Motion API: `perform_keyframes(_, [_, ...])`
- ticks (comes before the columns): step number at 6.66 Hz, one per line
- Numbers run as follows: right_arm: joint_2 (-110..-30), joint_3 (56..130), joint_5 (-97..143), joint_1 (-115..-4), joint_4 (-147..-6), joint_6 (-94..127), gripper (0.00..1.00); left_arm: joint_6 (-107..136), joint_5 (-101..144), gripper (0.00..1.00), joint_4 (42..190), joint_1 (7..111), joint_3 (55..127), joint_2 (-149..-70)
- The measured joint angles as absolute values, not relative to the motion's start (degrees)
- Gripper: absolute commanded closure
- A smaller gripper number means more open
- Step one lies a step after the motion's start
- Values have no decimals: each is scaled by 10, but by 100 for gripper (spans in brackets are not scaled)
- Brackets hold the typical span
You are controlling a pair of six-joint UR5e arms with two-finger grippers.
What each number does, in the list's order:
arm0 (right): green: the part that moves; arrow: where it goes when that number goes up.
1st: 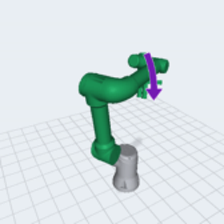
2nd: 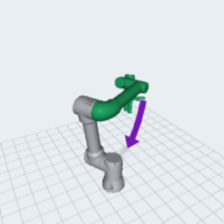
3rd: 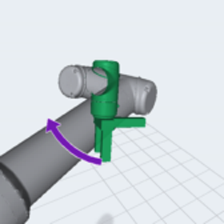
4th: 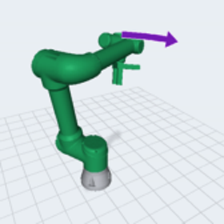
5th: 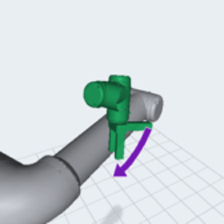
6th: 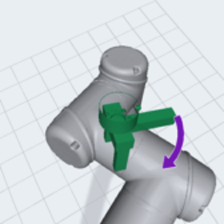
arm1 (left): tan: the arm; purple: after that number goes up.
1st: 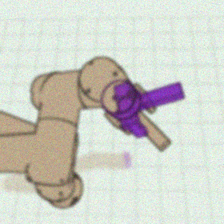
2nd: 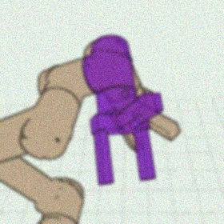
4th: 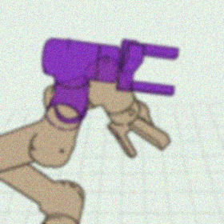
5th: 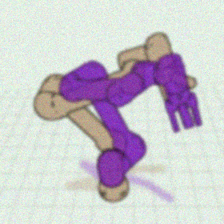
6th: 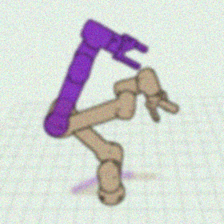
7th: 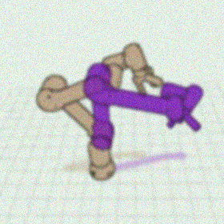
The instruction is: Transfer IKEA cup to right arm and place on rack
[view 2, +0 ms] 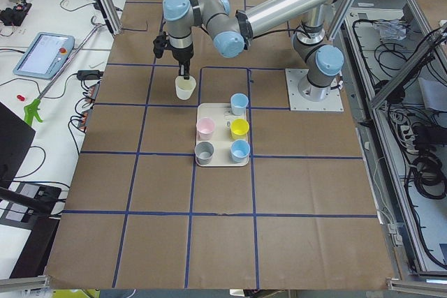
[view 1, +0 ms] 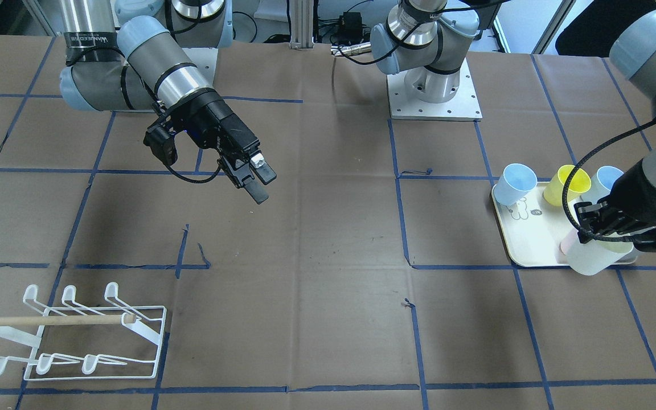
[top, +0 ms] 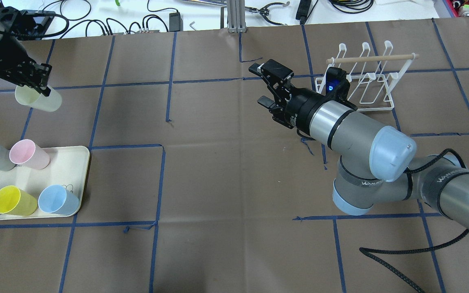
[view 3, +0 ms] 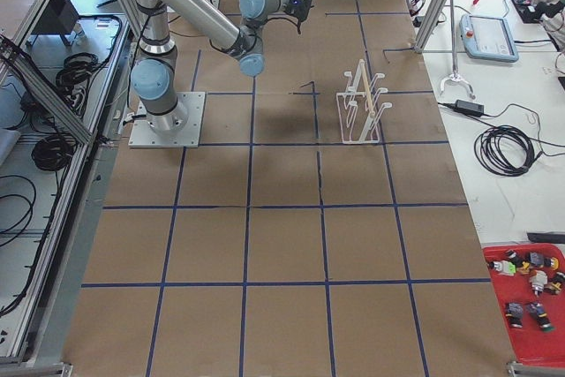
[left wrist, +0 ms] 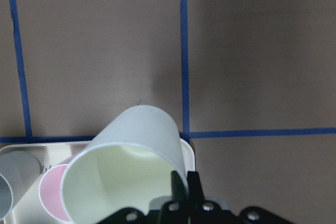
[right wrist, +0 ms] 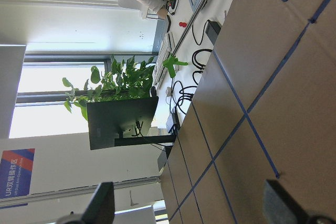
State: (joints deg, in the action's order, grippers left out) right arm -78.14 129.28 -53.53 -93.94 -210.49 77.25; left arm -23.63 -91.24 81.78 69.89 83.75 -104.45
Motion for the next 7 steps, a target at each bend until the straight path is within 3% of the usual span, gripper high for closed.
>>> perform_keyframes(4, [-781,1292,-537,-939,-2106,772,1,-221,-741,100,804,779,828,-1009])
perform_keyframes(7, [-778,1301,-546,-935,-2124,784,0,-222,-499,100,656,787,960,-929])
